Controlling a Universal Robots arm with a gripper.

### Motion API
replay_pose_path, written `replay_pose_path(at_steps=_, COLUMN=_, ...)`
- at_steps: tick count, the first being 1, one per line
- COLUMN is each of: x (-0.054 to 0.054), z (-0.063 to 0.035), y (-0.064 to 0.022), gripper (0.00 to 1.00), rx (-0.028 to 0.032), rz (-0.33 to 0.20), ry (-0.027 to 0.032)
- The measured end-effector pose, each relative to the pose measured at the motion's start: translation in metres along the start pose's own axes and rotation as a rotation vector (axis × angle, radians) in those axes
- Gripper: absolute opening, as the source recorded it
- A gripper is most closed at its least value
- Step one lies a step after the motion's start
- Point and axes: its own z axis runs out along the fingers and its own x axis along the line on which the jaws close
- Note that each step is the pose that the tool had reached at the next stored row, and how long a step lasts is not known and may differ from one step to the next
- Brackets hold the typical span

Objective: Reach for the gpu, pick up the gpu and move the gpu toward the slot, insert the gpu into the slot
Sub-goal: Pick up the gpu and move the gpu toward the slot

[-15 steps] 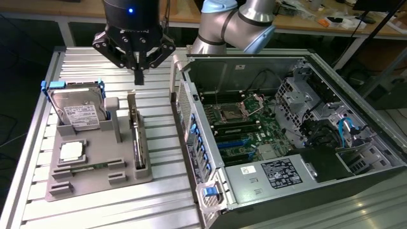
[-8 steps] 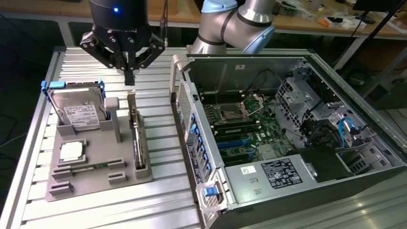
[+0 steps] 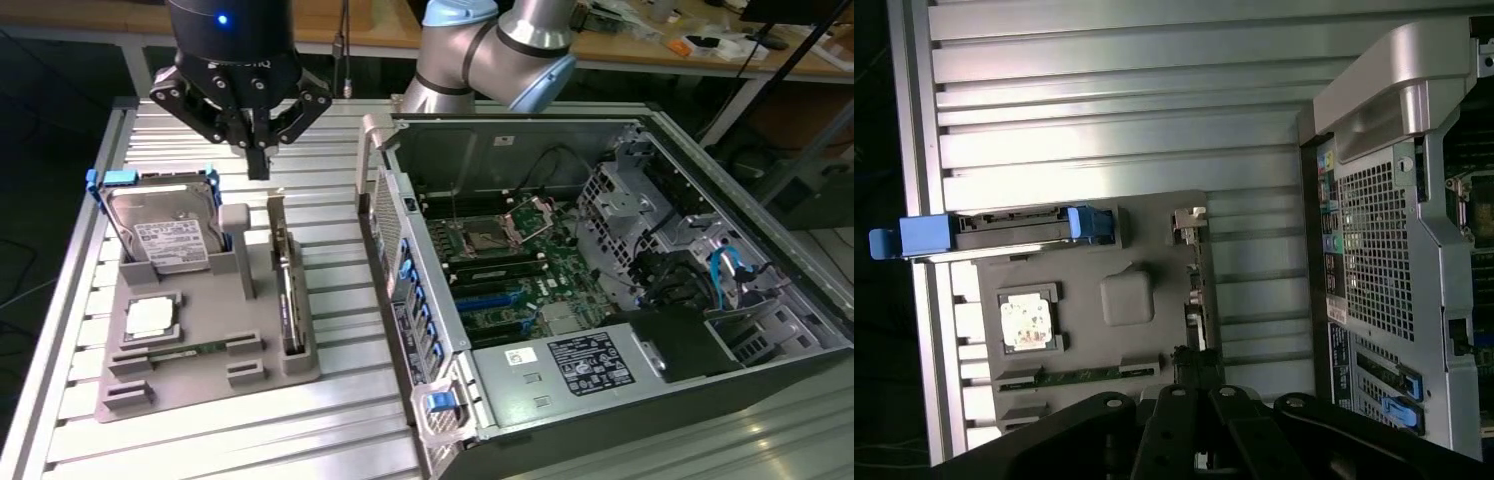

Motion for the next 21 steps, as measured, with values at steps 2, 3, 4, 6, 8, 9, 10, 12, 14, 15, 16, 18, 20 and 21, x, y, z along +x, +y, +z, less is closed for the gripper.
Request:
replay_pose_path(at_steps=2, x=0.0, z=0.0, y=0.0, gripper=0.11, rx=0.0, rz=0.0, ry=0.0)
replay_pose_path(at_steps=3, x=0.0, z=0.0, y=0.0, gripper=0.11, rx=0.0, rz=0.0, ry=0.0)
replay_pose_path(at_steps=4, x=0.0, z=0.0, y=0.0, gripper=0.11, rx=0.0, rz=0.0, ry=0.0001)
replay_pose_path(at_steps=6, x=0.0, z=0.0, y=0.0, gripper=0.11, rx=0.0, rz=0.0, ry=0.0)
replay_pose_path(at_steps=8, x=0.0, z=0.0, y=0.0, gripper=0.24, rx=0.0001, rz=0.0, ry=0.0)
replay_pose_path(at_steps=9, x=0.0, z=0.0, y=0.0, gripper=0.24, rx=0.0, rz=0.0, ry=0.0)
replay_pose_path(at_steps=10, x=0.0, z=0.0, y=0.0, gripper=0.3, rx=0.0, rz=0.0, ry=0.0)
replay_pose_path(at_steps=12, x=0.0, z=0.0, y=0.0, gripper=0.42, rx=0.0001, rz=0.0, ry=0.0)
replay_pose_path(at_steps=14, x=-0.0001, z=0.0003, y=0.0, gripper=0.48, rx=0.0012, rz=-0.001, ry=0.0006)
replay_pose_path(at_steps=15, x=-0.0001, z=0.0005, y=0.0, gripper=0.54, rx=0.0012, rz=-0.008, ry=0.0014)
replay_pose_path(at_steps=16, x=-0.0003, z=0.0008, y=0.0, gripper=0.6, rx=0.0009, rz=-0.028, ry=0.0038)
replay_pose_path(at_steps=18, x=-0.0004, z=0.0018, y=0.0, gripper=0.65, rx=0.0011, rz=-0.059, ry=0.01)
replay_pose_path(at_steps=20, x=-0.0003, z=0.0047, y=-0.0001, gripper=0.72, rx=0.0013, rz=-0.08, ry=0.0196)
replay_pose_path(at_steps=21, x=-0.0003, z=0.0072, y=-0.0003, gripper=0.72, rx=0.0013, rz=-0.089, ry=0.022)
